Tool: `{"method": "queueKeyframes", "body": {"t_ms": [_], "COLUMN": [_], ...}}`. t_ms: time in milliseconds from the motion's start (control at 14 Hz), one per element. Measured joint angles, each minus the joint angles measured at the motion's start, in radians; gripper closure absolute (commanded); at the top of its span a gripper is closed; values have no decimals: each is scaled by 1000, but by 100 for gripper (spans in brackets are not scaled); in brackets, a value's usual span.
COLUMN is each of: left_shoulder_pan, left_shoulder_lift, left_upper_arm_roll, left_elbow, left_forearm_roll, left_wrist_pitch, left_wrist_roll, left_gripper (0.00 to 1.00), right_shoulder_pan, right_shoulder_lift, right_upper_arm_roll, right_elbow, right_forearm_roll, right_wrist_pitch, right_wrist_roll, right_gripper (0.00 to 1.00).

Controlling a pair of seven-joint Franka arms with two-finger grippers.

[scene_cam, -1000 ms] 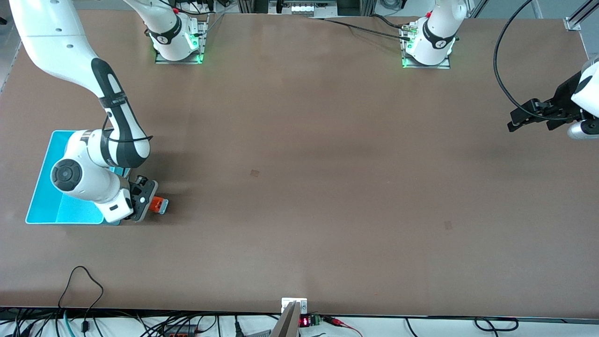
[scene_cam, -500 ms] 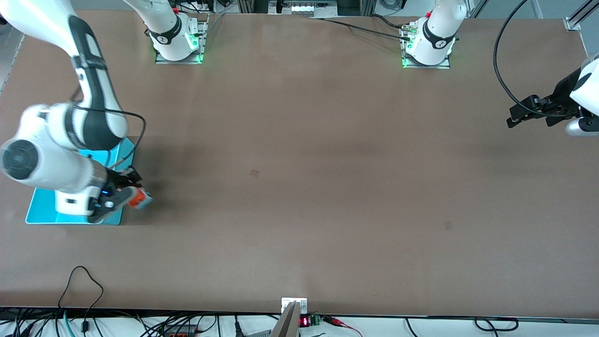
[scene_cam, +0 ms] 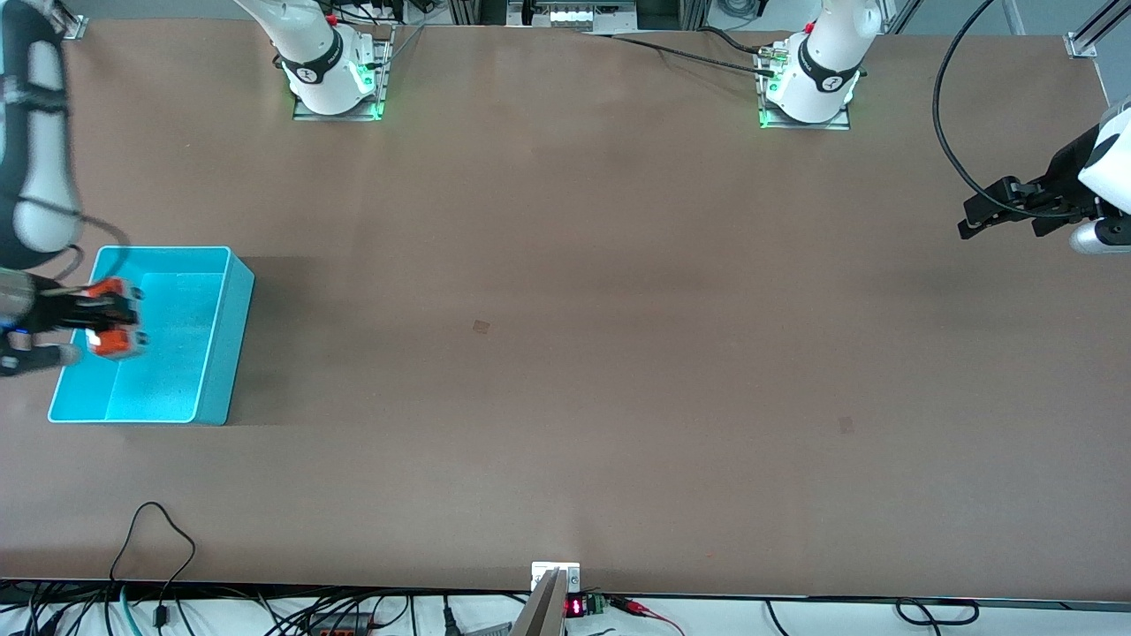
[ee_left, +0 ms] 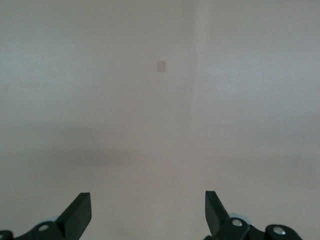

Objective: Wind up bus and store in blue box
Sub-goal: 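Lift the bus with the right gripper over the blue box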

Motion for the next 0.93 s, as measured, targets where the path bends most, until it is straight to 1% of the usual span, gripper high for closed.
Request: {"method": "queueKeyframes", "body": {"t_ms": [143, 500, 714, 786, 857, 929], "left_shoulder_pan": [0, 0, 0, 0, 0, 0], "left_shoulder_lift": [0, 0, 0, 0, 0, 0], "left_upper_arm_roll": [0, 0, 1, 1, 1, 1], "left_elbow": [0, 0, 0, 0, 0, 0], "left_forearm_roll": [0, 0, 0, 0, 0, 0], "left_wrist_pitch": [0, 0, 0, 0, 0, 0], "left_wrist_roll": [0, 0, 0, 0, 0, 0], "left_gripper": [0, 0, 0, 0, 0, 0], "right_shoulder_pan": [-50, -52, -35, -28, -23, -19], "right_shoulder_lift": [49, 194, 226, 231, 237, 243], "right_upper_arm_roll": [0, 8, 11, 12, 13, 13], "right_elbow": [-5, -15, -16, -17, -17, -18], "right_forearm_roll": [13, 27, 28, 28, 28, 28], "right_wrist_pitch": [35, 196, 217, 220, 225, 233], "right_wrist_roll": [1, 29, 66, 73, 77, 79], "right_gripper": [100, 100, 100, 99, 93, 77]}}
